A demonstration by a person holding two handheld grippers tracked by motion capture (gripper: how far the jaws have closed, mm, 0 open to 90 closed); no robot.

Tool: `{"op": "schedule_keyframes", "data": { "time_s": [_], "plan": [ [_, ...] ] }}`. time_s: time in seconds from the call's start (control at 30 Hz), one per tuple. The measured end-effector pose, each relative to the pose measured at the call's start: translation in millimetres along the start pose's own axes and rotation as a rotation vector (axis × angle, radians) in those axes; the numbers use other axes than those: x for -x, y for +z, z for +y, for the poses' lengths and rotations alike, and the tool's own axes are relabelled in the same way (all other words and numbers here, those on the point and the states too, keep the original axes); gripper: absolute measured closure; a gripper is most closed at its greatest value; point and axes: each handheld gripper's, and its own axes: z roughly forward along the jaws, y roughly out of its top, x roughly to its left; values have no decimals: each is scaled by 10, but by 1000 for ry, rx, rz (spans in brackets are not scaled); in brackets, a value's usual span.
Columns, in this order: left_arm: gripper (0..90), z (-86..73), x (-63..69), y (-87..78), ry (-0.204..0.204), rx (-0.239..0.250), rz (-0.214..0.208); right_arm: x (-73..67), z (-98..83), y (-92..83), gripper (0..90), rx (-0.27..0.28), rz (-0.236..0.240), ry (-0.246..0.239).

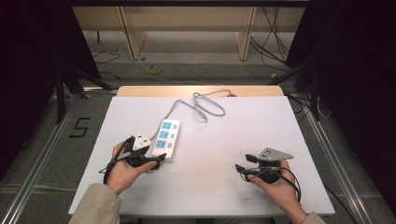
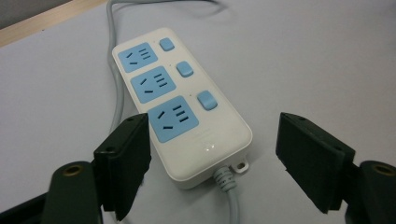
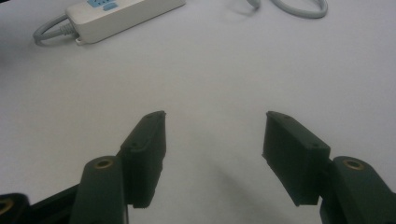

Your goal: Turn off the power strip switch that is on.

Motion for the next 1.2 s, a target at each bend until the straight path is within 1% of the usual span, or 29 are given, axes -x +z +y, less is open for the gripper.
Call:
{"op": "schedule_keyframes", "data": {
  "time_s": [0.03,0.17,0.23,0.3,0.4,0.43,0.57,0.6,0.67,0.9,1.2],
  "plan": [
    [261,-19,-3,-7,-5,5,2,0,0,0,402,0,0,1],
    [256,-107,-20,-43,-4,12,8,0,0,-2,402,1,1,0],
    [253,-153,-20,-58,-8,7,5,-1,-1,-1,402,1,0,1],
    [244,-196,-26,-76,-2,-2,5,-2,-1,1,402,1,1,0],
    [243,-255,-34,-103,-13,0,13,-3,-1,4,402,-2,2,-2],
    [242,-273,-44,-114,-7,-3,15,-3,-1,4,402,-1,2,-3],
    [238,-350,-53,-141,-12,-1,29,-2,-1,3,402,-1,1,-4],
    [238,-366,-51,-143,-19,4,33,-2,-1,4,402,-1,1,-5],
    [237,-384,-54,-150,-24,2,37,-1,-2,4,402,-4,3,-8],
    [233,-411,-53,-133,-19,-5,45,-4,-1,7,402,-4,2,-7],
    [228,-423,-58,-112,-13,-15,47,3,-2,8,398,-5,4,-7]
  ]
}}
